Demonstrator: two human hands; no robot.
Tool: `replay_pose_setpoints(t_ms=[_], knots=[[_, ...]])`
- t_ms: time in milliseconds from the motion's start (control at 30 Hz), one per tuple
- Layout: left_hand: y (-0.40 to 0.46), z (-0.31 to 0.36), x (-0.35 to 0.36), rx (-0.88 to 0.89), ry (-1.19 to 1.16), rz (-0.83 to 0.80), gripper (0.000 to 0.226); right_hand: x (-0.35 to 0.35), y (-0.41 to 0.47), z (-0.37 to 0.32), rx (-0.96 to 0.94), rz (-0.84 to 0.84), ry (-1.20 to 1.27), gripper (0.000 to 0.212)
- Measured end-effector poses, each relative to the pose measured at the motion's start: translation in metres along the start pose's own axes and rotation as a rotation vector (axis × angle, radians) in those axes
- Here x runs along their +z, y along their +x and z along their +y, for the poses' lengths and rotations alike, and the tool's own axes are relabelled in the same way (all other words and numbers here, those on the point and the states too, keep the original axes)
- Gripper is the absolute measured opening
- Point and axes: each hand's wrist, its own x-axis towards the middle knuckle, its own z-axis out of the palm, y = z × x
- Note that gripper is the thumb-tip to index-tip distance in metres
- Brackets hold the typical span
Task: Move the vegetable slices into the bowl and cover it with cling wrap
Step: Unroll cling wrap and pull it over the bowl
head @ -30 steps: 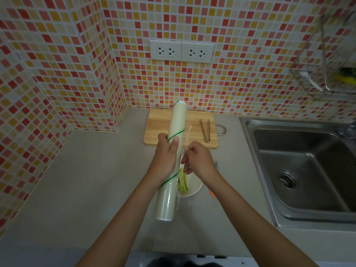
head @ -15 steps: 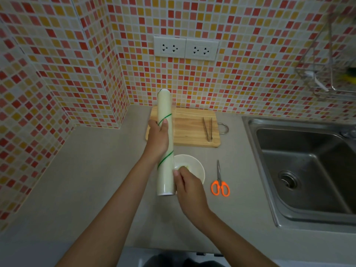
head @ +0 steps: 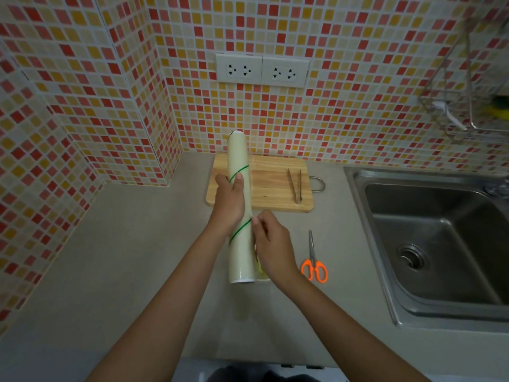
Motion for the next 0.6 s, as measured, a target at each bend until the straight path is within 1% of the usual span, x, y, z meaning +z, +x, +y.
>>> replay_pose_setpoints(t_ms=[67,167,233,267,333,433,500,600], knots=[[0.0,0.0,-0.001,0.006,0.005,0.003,0.026,-0.001,0.001,0.003,0.032,0.023,0.044,0.028],[0.001,-0.001,-0.005,-0.024,-0.022,0.001,0.027,-0.004,0.0,0.012,0.188,0.068,0.332,0.031],[0.001,-0.002,-0.005,-0.029,-0.028,-0.01,0.028,-0.006,0.001,0.015,0.258,0.05,0.437,0.034],[0.0,-0.003,-0.005,-0.022,-0.021,-0.012,0.028,-0.006,0.004,0.015,0.283,0.026,0.424,0.038],[-0.002,-0.005,-0.002,-0.015,-0.01,-0.017,0.029,-0.004,0.012,0.011,0.296,-0.023,0.311,0.043],[-0.007,-0.009,0.003,-0.018,0.01,-0.029,0.032,0.0,0.024,0.006,0.238,-0.036,0.259,0.03],[-0.01,-0.013,0.003,-0.021,0.023,-0.021,0.033,0.0,0.026,0.009,0.261,-0.011,0.313,0.03],[-0.012,-0.019,0.002,-0.045,0.028,0.001,0.036,-0.004,0.021,0.015,0.4,-0.031,0.483,0.025]])
